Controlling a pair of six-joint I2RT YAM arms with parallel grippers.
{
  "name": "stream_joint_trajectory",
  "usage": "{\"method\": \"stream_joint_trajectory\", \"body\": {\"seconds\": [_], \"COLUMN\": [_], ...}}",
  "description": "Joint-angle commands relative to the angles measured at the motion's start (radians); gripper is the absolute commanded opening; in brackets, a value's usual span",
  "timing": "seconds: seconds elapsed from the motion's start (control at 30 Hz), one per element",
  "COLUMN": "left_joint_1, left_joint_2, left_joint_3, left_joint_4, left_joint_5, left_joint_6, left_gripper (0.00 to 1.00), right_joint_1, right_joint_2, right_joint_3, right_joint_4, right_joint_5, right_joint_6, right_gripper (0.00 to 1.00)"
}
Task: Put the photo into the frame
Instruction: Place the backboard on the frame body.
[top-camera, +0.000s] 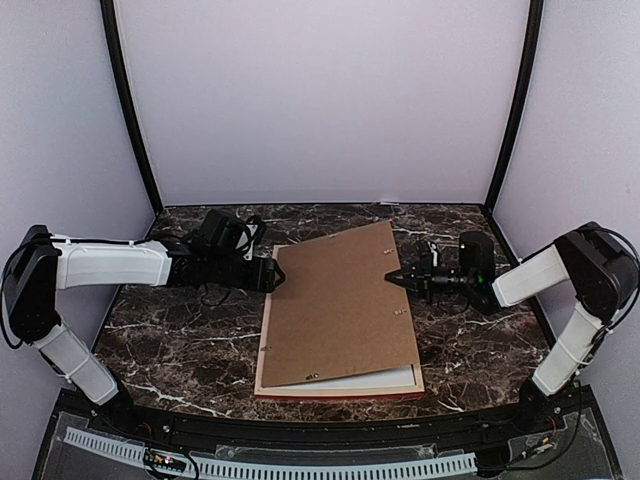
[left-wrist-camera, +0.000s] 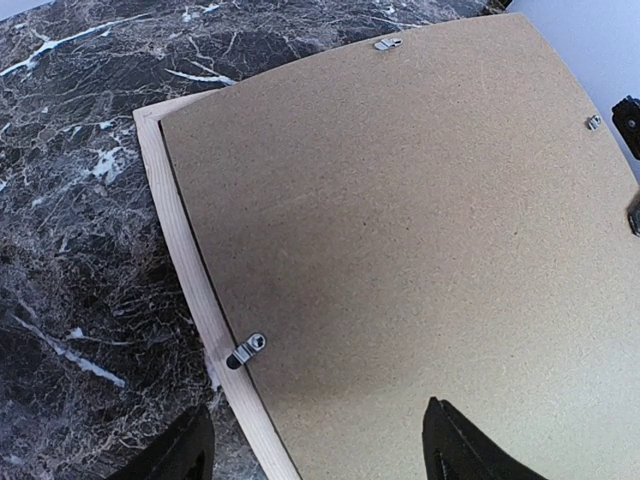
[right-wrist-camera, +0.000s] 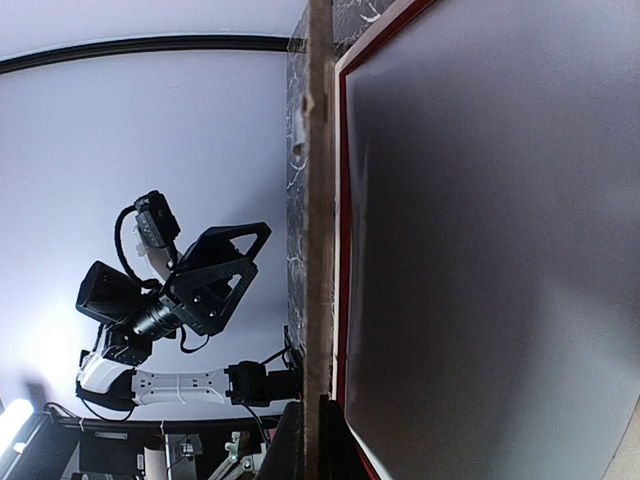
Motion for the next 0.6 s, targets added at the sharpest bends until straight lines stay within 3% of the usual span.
{"method": "stream_joint_trajectory", "body": {"seconds": [0.0, 0.57], "left_joint_1": [0.005, 0.006], "left_joint_2": [-0.007, -0.002], "left_joint_3": [-0.015, -0.012], "left_joint_4": [-0.001, -0.007], "left_joint_5": [-0.006, -0.037], "left_joint_6": [-0.003, -0.003], "left_gripper": [0.74, 0.74], "right_joint_1": [0.007, 0.008], "right_joint_2": [-0.003, -0.002], "right_joint_3": [-0.006, 0.009], "right_joint_4": [0.103, 0.032], "right_joint_5": [-0.020, -0.012], "right_joint_6": [0.003, -0.053], "right_gripper": [0.00, 0.00]}}
